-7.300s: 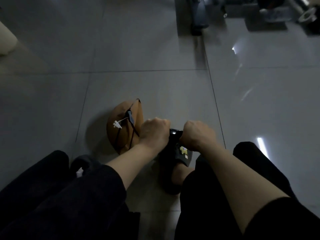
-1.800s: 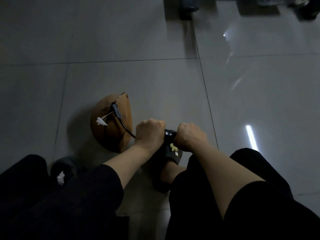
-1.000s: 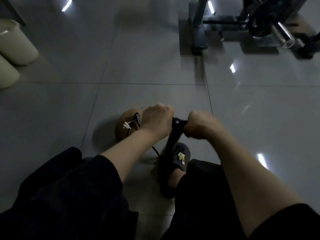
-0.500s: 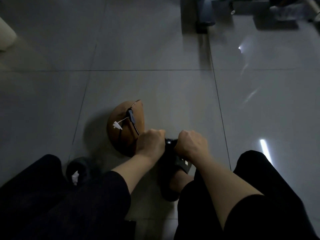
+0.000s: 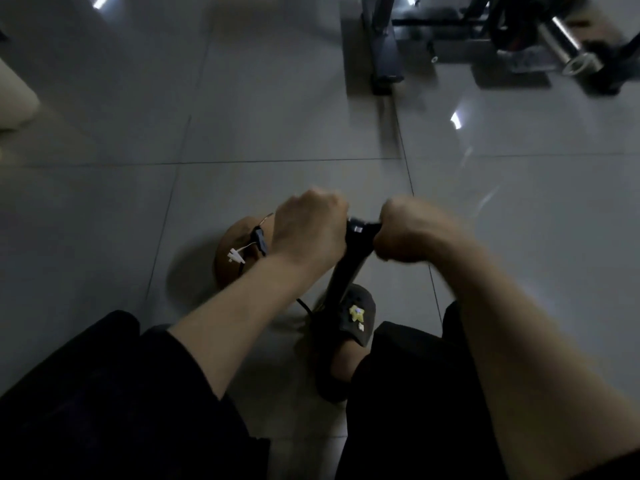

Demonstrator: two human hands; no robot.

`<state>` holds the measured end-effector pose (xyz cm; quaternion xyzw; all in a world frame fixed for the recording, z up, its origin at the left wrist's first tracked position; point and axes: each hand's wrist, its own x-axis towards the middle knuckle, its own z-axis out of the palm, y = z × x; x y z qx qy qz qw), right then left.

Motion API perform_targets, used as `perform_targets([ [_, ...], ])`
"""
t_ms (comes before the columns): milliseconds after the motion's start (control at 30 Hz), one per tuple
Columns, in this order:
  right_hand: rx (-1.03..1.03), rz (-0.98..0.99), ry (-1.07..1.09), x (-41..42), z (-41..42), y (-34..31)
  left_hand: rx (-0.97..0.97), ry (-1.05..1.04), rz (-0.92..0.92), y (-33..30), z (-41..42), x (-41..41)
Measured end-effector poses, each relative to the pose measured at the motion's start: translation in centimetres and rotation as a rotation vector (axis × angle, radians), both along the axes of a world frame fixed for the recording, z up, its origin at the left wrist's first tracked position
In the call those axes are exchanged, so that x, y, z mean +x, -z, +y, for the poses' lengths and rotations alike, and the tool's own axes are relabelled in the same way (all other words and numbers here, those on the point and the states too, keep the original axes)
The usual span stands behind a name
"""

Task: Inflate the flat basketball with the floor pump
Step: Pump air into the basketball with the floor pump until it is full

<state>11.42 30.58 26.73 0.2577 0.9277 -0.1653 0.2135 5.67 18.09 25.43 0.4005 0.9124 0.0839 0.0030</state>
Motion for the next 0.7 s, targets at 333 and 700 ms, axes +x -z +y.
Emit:
perform_targets([
  [333,-0.086,-0.153,0.109,2.3,-1.1,13.0,-0.175,0.023,-0.18,12.2,0.3,2.0],
  [700,-0.108,-0.16,-0.018,1.9,-4.5,9.5,-0.247,0.024,-0.239,9.7,-3.6,1.0],
])
